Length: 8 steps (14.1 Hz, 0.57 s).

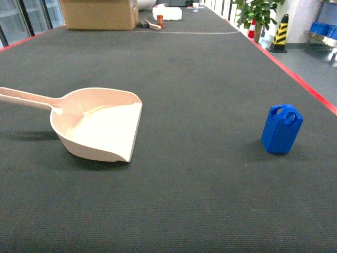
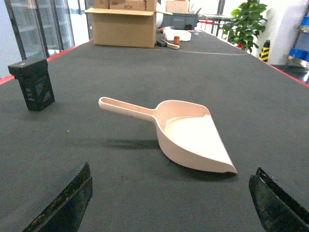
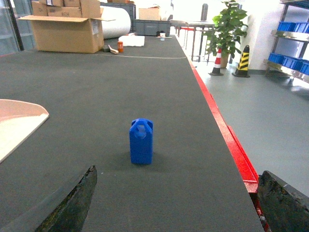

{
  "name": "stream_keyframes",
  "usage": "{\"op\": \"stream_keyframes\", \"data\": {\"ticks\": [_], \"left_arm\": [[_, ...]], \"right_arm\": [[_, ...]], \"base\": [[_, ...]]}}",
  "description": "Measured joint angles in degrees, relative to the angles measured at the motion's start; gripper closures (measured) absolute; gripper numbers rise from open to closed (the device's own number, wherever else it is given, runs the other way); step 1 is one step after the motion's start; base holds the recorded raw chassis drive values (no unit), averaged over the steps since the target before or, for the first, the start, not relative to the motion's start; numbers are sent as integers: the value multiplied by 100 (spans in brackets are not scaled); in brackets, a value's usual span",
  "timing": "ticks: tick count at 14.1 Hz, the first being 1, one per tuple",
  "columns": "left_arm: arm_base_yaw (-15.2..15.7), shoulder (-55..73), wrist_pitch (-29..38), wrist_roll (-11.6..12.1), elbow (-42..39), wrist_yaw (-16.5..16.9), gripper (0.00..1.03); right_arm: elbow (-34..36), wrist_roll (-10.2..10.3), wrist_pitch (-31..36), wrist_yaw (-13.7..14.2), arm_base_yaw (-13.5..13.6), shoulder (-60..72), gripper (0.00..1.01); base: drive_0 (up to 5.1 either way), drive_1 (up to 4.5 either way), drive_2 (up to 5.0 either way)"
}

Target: Place part in tray to right shelf

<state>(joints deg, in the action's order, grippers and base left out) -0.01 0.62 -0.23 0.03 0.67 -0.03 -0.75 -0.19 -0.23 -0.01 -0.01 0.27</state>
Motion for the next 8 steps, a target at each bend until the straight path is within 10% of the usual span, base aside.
{"op": "stream_keyframes", "data": {"ticks": [4, 5, 6, 8], "left_arm": [[-4, 2, -20, -2, 0, -24, 5], [-522, 535, -549, -468, 251, -1193, 5], [-522, 1408, 39, -964, 374, -1639, 5], [92, 3333, 1827, -2004, 691, -970, 5]], "right_arm": [[0, 0, -2, 0, 0, 0, 3], [0, -2, -4, 2, 0, 0, 3], [0, -2, 9, -2, 0, 0, 3], [0, -2, 0, -2, 0, 0, 3]], "base": [[0, 0, 0], [0, 0, 0], [0, 0, 0], [0, 0, 0]]}}
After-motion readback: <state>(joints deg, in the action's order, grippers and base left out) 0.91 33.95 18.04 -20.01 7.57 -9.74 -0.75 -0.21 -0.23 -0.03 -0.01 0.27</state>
